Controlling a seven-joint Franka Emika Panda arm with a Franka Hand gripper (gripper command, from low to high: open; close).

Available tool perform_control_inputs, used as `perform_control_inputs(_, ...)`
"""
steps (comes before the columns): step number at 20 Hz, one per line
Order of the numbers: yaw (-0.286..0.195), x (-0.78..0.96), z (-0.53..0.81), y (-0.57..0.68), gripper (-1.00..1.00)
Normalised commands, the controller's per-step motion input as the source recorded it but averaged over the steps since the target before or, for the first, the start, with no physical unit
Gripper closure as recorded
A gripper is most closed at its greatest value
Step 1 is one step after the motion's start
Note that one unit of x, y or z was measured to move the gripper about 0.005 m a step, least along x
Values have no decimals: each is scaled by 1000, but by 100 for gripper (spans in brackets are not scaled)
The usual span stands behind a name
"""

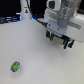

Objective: Open the kcup holder, insert the kcup into the holder, and close the kcup holder

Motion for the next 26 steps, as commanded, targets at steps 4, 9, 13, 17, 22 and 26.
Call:
perform_control_inputs(4,-239,339,236,-495,-100)
perform_control_inputs(9,-236,309,183,-521,-100)
perform_control_inputs(13,-200,272,116,-650,-100)
perform_control_inputs(17,-179,166,44,-744,-100)
perform_control_inputs(22,-173,40,0,-775,-100)
perform_control_inputs(26,-170,64,0,-759,-100)
